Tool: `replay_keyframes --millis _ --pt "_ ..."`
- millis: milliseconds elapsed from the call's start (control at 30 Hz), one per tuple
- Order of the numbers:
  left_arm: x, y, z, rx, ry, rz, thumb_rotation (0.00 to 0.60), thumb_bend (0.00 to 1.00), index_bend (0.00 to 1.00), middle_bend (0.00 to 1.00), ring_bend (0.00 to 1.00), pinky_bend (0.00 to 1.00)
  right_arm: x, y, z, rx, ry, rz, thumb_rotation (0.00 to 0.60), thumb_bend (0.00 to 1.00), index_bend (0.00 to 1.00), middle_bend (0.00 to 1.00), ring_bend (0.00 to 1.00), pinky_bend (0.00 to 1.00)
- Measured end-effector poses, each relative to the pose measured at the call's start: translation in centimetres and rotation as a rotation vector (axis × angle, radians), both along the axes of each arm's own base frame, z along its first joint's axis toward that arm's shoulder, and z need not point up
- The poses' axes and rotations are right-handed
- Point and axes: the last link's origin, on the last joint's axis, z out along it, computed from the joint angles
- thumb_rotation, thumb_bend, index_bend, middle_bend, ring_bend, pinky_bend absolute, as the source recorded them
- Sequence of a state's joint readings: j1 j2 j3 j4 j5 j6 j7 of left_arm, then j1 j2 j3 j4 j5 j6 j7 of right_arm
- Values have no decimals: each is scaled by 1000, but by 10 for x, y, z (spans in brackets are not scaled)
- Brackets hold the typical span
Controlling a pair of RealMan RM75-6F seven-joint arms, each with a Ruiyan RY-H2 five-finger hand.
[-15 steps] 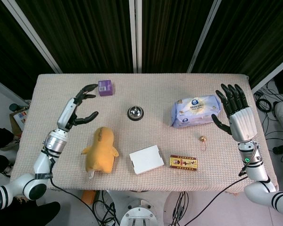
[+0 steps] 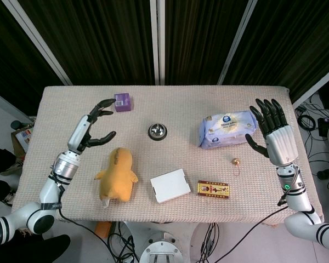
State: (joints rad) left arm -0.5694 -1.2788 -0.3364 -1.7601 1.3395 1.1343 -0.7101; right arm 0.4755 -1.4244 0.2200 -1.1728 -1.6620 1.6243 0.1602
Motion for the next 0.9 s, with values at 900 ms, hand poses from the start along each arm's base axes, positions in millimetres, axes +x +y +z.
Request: replay_keyframes --millis 900 --pt "-122 -85 8 228 1041 22 376 194 134 112 97 210 -68 59 -5 351 519 -530 600 214 125 111 0 0"
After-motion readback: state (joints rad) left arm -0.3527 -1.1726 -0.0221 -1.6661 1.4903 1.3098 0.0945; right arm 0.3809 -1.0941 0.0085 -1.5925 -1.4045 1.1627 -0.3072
